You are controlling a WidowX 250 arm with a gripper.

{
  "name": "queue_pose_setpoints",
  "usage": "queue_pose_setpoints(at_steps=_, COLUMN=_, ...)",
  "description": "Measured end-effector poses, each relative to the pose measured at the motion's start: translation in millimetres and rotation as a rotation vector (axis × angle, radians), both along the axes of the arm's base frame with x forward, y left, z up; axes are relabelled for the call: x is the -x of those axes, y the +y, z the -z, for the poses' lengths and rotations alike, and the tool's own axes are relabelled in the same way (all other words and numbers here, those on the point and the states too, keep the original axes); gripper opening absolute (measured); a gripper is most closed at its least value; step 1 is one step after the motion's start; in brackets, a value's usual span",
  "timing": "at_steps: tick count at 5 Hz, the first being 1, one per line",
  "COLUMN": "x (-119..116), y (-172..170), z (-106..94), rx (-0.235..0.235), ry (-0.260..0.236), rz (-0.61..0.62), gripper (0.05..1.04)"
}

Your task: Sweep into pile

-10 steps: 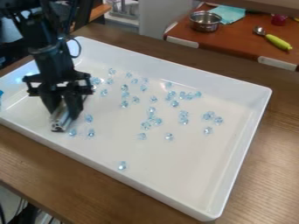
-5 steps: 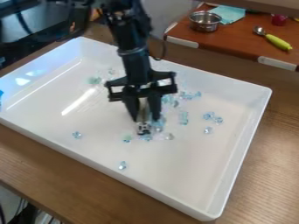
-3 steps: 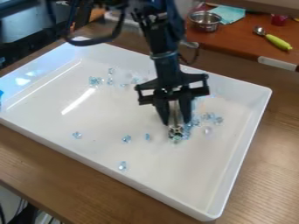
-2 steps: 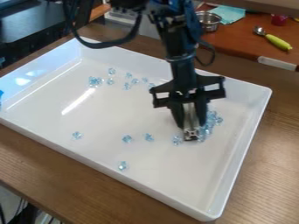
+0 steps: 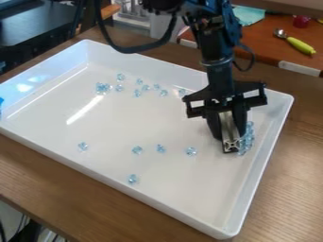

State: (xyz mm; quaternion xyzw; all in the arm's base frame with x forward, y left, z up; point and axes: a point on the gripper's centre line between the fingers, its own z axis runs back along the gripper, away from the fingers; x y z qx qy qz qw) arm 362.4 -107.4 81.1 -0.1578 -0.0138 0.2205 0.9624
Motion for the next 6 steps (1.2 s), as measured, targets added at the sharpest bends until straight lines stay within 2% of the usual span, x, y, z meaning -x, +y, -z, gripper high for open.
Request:
queue_pose_setpoints(at_steps=1, x=5, y=-1, z=-2.3, rx=0.026, ry=0.036, rz=0.006, gripper=0.38)
queue_pose_setpoints(at_steps=2, x=10, y=24, z=-42.6, rx=0.099, ry=0.007, rz=-0.021, gripper=0.38)
queue_pose_setpoints(at_steps=3, x=19, y=60, z=-72.1, rx=0.155, ry=-0.016, rz=-0.044, gripper=0.38)
queue_pose_setpoints(at_steps=4, x=33, y=95, z=-84.9, rx=0.163, ry=0.01, rz=-0.058, gripper=0.38)
queue_pose_setpoints(at_steps=5, x=42, y=132, z=-82.7, rx=0.083, ry=0.022, rz=-0.034, gripper=0.38)
queue_pose_setpoints(at_steps=6, x=53, y=164, z=-75.9, rx=-0.036, ry=-0.009, rz=-0.001, gripper=0.38)
